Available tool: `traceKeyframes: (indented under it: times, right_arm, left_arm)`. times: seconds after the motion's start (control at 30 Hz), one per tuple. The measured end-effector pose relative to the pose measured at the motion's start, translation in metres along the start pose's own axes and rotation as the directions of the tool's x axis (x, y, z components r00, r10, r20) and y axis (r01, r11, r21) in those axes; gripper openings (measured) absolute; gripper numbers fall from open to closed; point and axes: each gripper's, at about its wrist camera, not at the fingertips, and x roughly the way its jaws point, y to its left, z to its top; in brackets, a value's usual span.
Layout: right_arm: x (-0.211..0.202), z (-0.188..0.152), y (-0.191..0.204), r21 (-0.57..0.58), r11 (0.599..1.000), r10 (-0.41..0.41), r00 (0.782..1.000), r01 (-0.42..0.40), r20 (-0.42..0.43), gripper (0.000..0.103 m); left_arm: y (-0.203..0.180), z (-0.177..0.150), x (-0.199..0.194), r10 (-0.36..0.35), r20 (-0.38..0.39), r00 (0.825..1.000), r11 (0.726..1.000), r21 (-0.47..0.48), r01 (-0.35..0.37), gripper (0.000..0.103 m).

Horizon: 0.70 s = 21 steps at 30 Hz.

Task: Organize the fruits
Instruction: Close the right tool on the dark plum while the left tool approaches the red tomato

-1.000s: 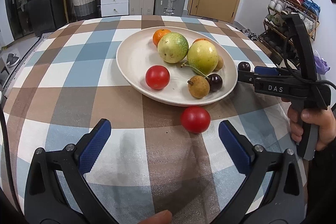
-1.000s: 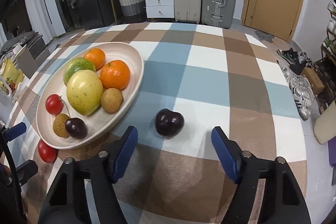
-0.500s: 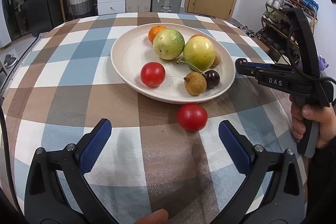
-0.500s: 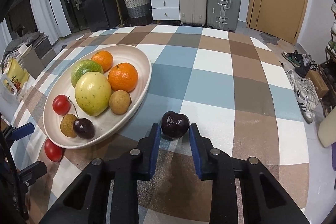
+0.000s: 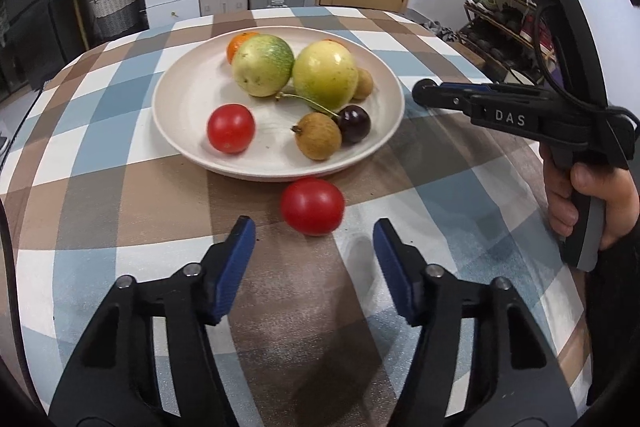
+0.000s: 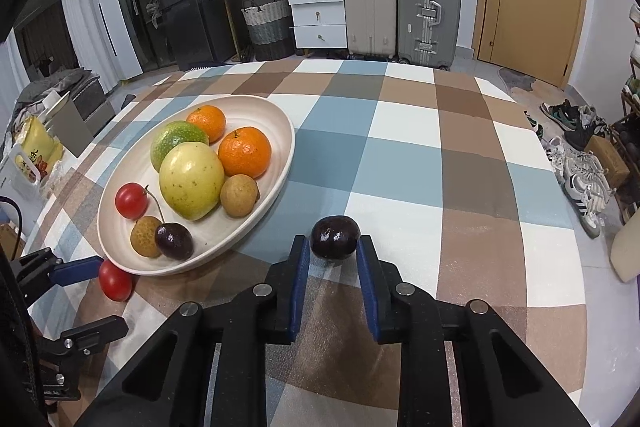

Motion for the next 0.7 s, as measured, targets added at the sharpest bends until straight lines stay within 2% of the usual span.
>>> traceKeyframes:
  times: [0.4, 0.6, 0.7]
  right_arm:
    - [-0.004, -0.002, -0.003, 0.007, 1.0, 0.016, 1.0, -0.016, -0.001, 0.023]
    - [0.006, 0.001, -0.009, 0.033, 0.999, 0.007, 0.999, -0.005, -0.034, 0.03]
    - [0.012, 0.005, -0.01, 0.038, 0.999, 0.013, 0.999, -0.012, -0.041, 0.038]
  left_arm:
    - [0.007, 0.004, 0.003, -0.058, 0.012, 0.998, 0.997, -0.042, 0.059, 0.03]
    - [0.008, 0.003, 0.002, -0.065, 0.013, 0.998, 0.997, -0.045, 0.065, 0.029]
    - [0.009, 0.004, 0.002, -0.067, 0.013, 0.998, 0.997, -0.045, 0.068, 0.029]
